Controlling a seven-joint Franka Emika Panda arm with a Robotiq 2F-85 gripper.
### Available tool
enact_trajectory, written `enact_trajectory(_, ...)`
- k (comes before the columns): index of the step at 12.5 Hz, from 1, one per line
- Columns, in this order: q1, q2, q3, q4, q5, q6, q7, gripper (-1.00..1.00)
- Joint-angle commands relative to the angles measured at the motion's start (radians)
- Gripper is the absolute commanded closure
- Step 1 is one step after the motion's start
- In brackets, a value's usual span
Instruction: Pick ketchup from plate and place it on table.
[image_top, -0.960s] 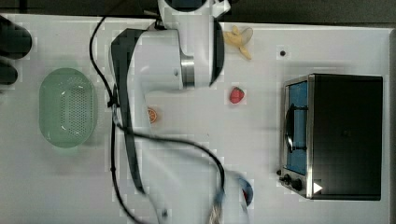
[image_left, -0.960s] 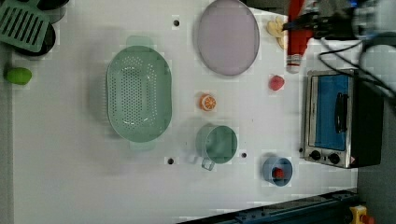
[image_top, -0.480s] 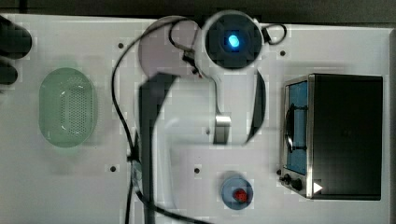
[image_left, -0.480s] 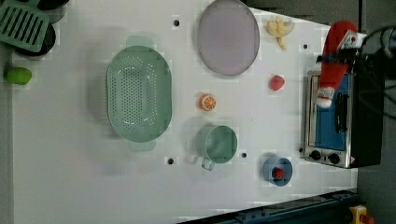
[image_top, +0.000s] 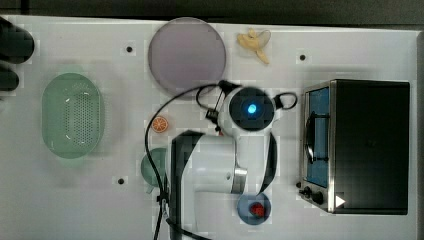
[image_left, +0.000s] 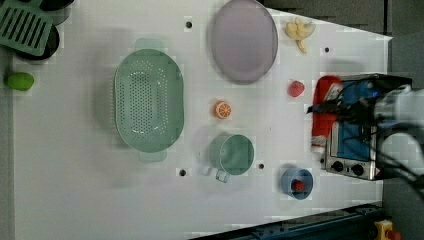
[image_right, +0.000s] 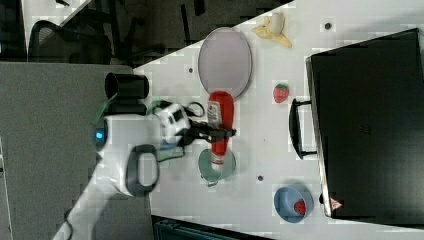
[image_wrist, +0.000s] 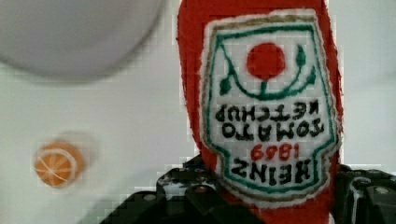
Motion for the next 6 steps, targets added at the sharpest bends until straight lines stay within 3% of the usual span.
enact_trajectory(1,0.011,0.022,0.000,-0.058,-0.002,0.087,-0.012,-0.19)
enact_trajectory(4,0.011,0.098,-0.001,-0.088,-0.002,0.154,-0.012,-0.27)
enact_trajectory(6,0.011,0.151,-0.002,-0.088,-0.002,0.193,-0.013,-0.71)
